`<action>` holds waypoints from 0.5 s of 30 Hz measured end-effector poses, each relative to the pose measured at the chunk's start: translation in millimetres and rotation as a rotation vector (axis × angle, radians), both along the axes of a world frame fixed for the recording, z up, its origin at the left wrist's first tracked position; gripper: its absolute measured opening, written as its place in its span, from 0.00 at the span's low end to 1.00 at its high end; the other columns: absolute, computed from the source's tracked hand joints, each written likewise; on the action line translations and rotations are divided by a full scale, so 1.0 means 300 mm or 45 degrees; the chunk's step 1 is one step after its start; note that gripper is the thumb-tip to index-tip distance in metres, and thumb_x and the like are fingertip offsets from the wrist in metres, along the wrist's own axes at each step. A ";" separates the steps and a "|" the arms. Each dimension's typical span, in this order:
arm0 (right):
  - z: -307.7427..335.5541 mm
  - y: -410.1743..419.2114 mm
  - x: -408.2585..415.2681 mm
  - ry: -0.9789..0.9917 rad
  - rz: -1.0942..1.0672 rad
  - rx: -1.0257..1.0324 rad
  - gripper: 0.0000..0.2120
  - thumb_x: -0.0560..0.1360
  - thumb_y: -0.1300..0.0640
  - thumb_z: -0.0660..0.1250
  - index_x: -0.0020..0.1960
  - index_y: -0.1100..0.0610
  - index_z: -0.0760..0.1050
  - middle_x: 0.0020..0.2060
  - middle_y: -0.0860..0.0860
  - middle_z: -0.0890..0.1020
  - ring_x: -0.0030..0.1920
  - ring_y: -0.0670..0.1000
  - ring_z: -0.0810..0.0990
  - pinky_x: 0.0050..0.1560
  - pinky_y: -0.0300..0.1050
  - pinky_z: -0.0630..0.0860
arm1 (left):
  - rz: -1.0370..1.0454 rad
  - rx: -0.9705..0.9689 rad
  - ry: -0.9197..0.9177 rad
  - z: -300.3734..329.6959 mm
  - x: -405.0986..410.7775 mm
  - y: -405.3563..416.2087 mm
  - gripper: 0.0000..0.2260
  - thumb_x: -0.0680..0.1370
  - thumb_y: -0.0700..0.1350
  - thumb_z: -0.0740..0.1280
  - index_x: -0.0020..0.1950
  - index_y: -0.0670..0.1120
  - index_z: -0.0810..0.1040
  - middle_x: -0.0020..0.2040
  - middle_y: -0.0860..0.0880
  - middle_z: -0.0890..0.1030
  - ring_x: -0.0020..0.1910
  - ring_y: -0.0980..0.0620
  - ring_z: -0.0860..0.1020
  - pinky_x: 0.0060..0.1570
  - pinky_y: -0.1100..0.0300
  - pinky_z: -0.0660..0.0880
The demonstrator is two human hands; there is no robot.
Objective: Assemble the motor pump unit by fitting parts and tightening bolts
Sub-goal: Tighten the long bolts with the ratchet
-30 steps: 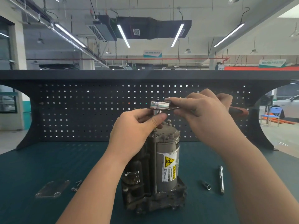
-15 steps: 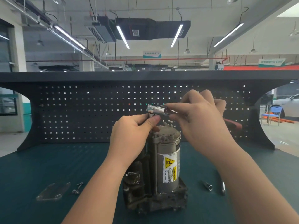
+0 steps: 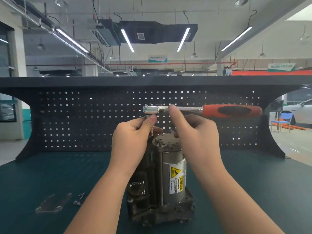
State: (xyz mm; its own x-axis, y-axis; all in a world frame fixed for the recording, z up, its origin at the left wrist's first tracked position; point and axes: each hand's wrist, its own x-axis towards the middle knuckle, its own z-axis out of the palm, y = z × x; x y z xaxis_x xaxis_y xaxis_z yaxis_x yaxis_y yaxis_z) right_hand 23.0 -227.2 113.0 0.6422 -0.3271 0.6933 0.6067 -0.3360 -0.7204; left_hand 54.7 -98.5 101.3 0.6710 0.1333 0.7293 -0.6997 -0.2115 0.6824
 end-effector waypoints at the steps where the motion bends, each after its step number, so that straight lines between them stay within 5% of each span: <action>1: 0.003 -0.008 0.003 0.030 0.135 0.100 0.20 0.74 0.40 0.67 0.32 0.54 0.78 0.23 0.46 0.77 0.24 0.40 0.73 0.27 0.30 0.68 | -0.004 0.029 -0.005 -0.001 0.000 0.001 0.13 0.77 0.55 0.65 0.37 0.54 0.85 0.37 0.56 0.85 0.41 0.60 0.82 0.44 0.59 0.75; 4: 0.006 -0.004 0.005 0.055 0.585 0.374 0.12 0.78 0.47 0.64 0.46 0.53 0.81 0.28 0.52 0.81 0.25 0.44 0.75 0.26 0.39 0.69 | -0.040 0.119 -0.016 0.007 -0.010 0.004 0.12 0.73 0.61 0.63 0.40 0.60 0.84 0.37 0.57 0.85 0.41 0.60 0.83 0.48 0.55 0.77; 9: -0.016 -0.001 0.042 -0.022 0.712 0.633 0.16 0.79 0.51 0.62 0.40 0.55 0.83 0.30 0.57 0.83 0.25 0.50 0.78 0.32 0.47 0.75 | -0.147 0.267 0.035 0.010 -0.001 0.017 0.15 0.68 0.66 0.61 0.42 0.63 0.84 0.39 0.59 0.85 0.42 0.63 0.83 0.44 0.63 0.74; 12: -0.011 -0.007 0.060 -0.009 0.787 0.833 0.18 0.79 0.52 0.63 0.34 0.58 0.82 0.27 0.59 0.81 0.23 0.52 0.78 0.23 0.42 0.75 | -0.188 0.306 0.050 0.012 0.015 0.028 0.20 0.69 0.69 0.57 0.42 0.61 0.85 0.39 0.57 0.86 0.42 0.60 0.83 0.40 0.71 0.74; 15: -0.009 -0.020 0.072 0.002 0.874 0.939 0.13 0.79 0.54 0.63 0.41 0.62 0.78 0.28 0.60 0.81 0.25 0.52 0.80 0.24 0.39 0.75 | -0.229 0.276 0.065 0.011 0.019 0.028 0.18 0.71 0.65 0.57 0.43 0.60 0.84 0.39 0.56 0.86 0.42 0.58 0.84 0.39 0.73 0.73</action>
State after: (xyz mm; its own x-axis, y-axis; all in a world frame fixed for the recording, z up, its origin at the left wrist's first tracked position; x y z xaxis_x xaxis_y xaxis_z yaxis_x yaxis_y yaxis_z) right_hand 44.6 -233.2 110.4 0.8533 -0.2330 0.4664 0.5006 0.6160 -0.6082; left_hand 60.3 -90.2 104.8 0.7066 -0.1466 0.6923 -0.7049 -0.2319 0.6703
